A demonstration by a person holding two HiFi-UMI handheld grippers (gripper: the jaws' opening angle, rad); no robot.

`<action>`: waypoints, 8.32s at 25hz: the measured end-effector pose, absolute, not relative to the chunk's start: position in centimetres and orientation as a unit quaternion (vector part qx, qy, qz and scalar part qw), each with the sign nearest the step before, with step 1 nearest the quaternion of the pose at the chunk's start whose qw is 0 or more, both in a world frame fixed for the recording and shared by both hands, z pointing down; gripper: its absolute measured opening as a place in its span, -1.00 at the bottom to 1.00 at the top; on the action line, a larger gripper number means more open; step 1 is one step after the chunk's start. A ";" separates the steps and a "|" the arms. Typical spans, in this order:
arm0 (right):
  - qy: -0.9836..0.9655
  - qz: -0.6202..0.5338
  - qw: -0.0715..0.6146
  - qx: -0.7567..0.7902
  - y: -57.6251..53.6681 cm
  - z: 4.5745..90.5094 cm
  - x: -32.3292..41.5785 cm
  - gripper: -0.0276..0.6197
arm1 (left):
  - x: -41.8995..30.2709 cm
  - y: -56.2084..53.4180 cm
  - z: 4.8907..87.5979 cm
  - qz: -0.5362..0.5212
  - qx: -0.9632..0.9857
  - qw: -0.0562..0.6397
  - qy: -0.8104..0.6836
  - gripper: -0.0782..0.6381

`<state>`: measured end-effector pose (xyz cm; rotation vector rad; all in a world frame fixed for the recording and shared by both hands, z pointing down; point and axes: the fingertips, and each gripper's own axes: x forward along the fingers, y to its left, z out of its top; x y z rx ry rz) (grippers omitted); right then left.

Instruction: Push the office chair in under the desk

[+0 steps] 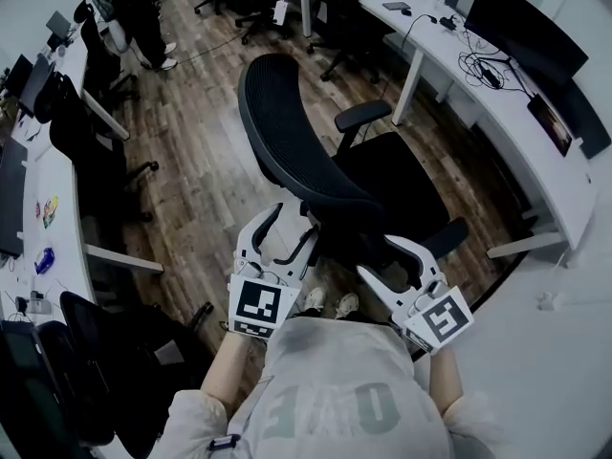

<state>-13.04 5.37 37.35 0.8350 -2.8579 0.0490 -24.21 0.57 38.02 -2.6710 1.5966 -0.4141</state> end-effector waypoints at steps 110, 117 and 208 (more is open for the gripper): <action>-0.895 0.010 0.210 0.393 -22.3 44.1 21.5 -0.50 | 6.8 -35.4 34.1 -0.061 -0.900 0.026 0.430 0.08; -0.892 0.004 0.206 0.404 -27.6 44.2 27.8 -0.50 | 13.2 -40.8 34.2 -0.052 -0.903 0.029 0.425 0.08; -0.809 -0.105 -0.033 0.578 -34.9 26.9 54.9 -0.85 | 43.6 -38.0 25.6 0.069 -0.873 0.060 0.480 -0.74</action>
